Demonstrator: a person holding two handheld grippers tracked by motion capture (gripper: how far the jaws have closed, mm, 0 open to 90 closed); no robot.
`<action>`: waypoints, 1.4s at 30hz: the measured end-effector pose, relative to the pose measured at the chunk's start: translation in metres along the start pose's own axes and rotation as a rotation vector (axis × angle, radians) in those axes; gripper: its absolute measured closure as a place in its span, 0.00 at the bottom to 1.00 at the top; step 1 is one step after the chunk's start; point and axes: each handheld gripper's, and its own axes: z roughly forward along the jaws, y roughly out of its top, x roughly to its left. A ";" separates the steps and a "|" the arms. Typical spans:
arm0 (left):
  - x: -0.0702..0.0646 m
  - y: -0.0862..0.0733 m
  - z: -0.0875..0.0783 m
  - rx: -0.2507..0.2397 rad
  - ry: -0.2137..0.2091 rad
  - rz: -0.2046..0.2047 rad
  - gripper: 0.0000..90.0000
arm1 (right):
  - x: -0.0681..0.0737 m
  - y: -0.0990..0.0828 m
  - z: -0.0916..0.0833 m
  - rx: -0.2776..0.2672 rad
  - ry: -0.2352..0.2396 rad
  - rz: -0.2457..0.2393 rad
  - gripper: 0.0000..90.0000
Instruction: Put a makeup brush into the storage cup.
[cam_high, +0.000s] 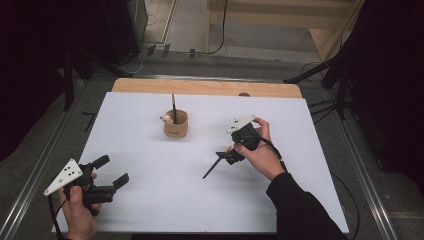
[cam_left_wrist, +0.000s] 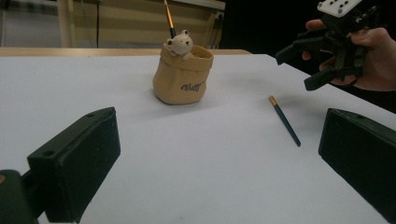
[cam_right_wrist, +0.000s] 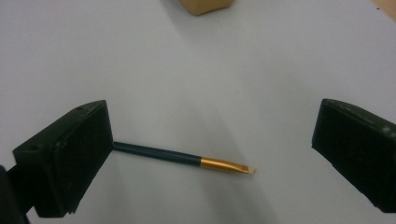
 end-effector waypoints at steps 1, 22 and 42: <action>0.000 0.000 0.000 0.001 -0.002 0.001 0.00 | 0.000 0.001 0.001 0.006 0.005 -0.007 0.00; -0.001 0.000 0.000 0.000 -0.016 -0.004 0.00 | 0.011 0.006 0.031 0.190 0.116 -0.177 0.01; -0.001 0.000 0.001 0.006 -0.026 -0.005 0.00 | 0.007 0.002 0.038 0.266 0.150 -0.216 0.15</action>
